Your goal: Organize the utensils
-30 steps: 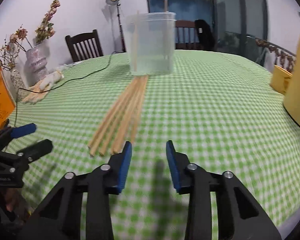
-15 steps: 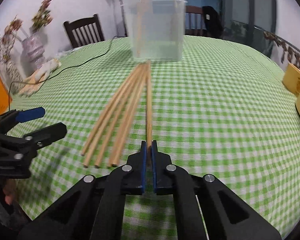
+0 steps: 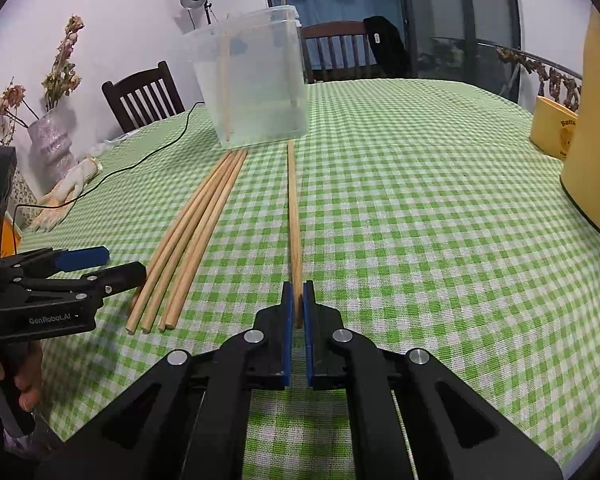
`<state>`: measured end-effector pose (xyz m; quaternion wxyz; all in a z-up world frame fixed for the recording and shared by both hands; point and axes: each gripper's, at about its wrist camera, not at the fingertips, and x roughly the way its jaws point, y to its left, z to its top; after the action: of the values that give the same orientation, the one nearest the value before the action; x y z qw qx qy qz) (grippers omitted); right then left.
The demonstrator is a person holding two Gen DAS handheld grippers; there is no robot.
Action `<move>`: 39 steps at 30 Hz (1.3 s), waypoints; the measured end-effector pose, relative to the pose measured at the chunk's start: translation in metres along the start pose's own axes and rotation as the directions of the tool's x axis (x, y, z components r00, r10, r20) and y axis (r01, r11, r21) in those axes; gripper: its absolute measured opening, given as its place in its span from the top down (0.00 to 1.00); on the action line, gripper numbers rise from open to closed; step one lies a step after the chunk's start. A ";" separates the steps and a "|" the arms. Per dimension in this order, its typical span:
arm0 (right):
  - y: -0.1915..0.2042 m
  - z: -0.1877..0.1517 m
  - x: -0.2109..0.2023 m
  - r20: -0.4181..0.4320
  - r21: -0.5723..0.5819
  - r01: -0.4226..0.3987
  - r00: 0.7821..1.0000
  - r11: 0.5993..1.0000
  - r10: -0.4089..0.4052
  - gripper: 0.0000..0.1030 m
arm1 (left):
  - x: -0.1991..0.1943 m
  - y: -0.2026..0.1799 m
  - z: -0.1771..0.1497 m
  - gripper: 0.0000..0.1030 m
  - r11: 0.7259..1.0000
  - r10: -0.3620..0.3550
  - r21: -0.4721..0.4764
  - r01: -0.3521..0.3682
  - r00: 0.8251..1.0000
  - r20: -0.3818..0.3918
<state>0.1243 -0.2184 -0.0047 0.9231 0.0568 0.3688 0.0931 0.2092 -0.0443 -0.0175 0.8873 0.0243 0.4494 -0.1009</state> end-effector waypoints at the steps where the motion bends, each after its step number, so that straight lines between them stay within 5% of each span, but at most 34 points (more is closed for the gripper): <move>1: 0.002 0.001 0.002 -0.003 -0.003 -0.003 1.000 1.000 0.003 0.95 | -0.001 -0.003 -0.001 0.30 1.000 0.009 0.008 -0.009 1.000 0.012; 14: 0.012 -0.008 0.000 -0.008 -0.052 0.001 1.000 0.999 -0.001 0.95 | -0.007 -0.005 -0.017 0.31 0.997 0.041 0.063 -0.041 0.999 0.003; 17: 0.014 -0.013 -0.001 0.000 -0.059 0.004 1.000 0.998 -0.004 0.95 | -0.014 -0.003 -0.021 0.58 0.997 0.035 0.066 -0.036 0.999 0.013; 19: 0.014 -0.016 -0.004 0.009 -0.047 -0.014 1.000 0.999 0.014 0.95 | -0.019 0.001 -0.024 0.97 0.999 -0.011 0.049 0.011 1.000 0.005; 21: 0.014 -0.018 -0.006 0.014 -0.055 -0.009 1.000 0.998 0.010 0.95 | -0.024 0.010 -0.026 0.97 0.996 -0.093 -0.006 0.093 0.996 -0.016; 30: 0.008 -0.023 -0.011 0.033 -0.037 -0.003 0.999 0.999 0.005 0.94 | -0.035 0.018 -0.041 0.89 0.993 -0.116 -0.011 0.116 0.993 -0.008; 32: 0.007 -0.024 -0.013 0.041 -0.037 -0.003 0.999 0.999 0.005 0.82 | -0.036 0.019 -0.042 0.84 0.991 -0.133 -0.015 0.133 0.991 -0.012; 34: 0.007 -0.024 -0.016 0.059 -0.041 0.013 0.998 0.999 -0.010 0.58 | -0.036 0.015 -0.043 0.81 0.992 -0.129 0.005 0.129 0.992 -0.011; 39: 0.007 -0.024 -0.015 0.053 -0.061 0.024 0.998 0.998 -0.020 0.58 | -0.036 0.010 -0.043 0.78 0.991 -0.132 0.024 0.132 0.991 -0.010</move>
<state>0.0963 -0.2137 -0.0106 0.9347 0.0269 0.3420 0.0927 0.1562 -0.0231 -0.0149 0.8765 0.0061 0.4522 -0.1648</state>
